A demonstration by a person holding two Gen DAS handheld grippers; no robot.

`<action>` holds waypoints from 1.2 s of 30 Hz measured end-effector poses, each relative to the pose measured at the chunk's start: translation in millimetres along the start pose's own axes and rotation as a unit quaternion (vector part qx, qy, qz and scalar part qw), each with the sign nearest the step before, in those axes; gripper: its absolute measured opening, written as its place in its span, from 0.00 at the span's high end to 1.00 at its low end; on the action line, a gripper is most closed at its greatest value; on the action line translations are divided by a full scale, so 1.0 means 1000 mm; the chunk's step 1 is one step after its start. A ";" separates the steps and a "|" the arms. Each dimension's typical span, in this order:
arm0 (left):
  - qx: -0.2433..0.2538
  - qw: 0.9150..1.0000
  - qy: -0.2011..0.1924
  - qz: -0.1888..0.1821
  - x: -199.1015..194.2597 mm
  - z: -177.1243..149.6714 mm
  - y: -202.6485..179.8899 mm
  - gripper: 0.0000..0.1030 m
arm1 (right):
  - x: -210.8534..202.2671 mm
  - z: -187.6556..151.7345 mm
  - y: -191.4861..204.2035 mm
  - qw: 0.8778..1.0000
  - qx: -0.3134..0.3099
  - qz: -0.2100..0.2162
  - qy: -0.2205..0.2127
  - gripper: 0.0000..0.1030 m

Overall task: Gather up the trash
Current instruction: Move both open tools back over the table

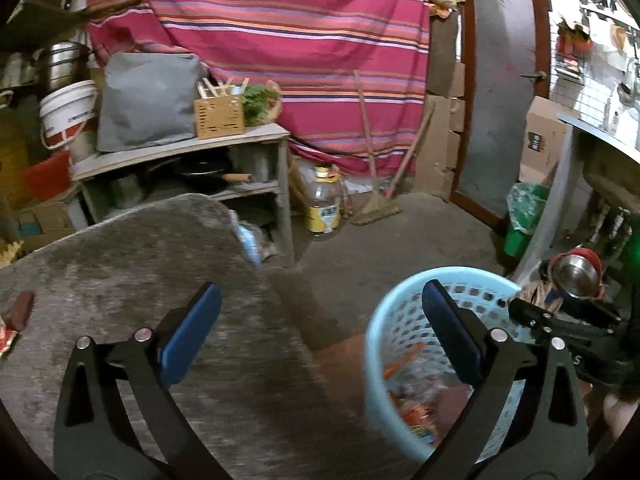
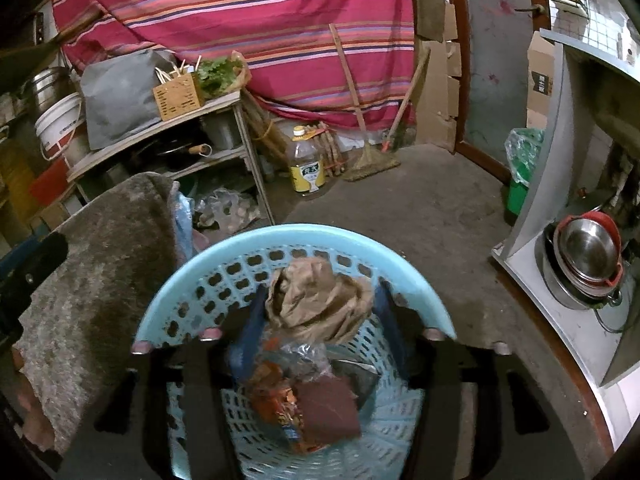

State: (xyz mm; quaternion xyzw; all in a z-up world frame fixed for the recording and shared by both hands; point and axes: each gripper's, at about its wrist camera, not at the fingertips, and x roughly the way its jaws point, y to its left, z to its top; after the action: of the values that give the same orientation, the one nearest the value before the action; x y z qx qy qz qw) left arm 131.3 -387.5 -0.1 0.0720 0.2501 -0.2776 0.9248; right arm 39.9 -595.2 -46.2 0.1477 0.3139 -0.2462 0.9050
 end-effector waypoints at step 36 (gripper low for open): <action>-0.131 0.953 0.038 0.271 -0.056 -0.068 0.361 0.05 | 0.030 -0.022 0.307 0.986 -0.110 0.126 0.002 0.04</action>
State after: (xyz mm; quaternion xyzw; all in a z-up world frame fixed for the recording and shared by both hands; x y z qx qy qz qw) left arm 260.5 -40.5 -33.2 0.0263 0.2904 0.0212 0.9563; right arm 214.5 -340.5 -47.2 0.0856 0.3196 -0.0942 0.9390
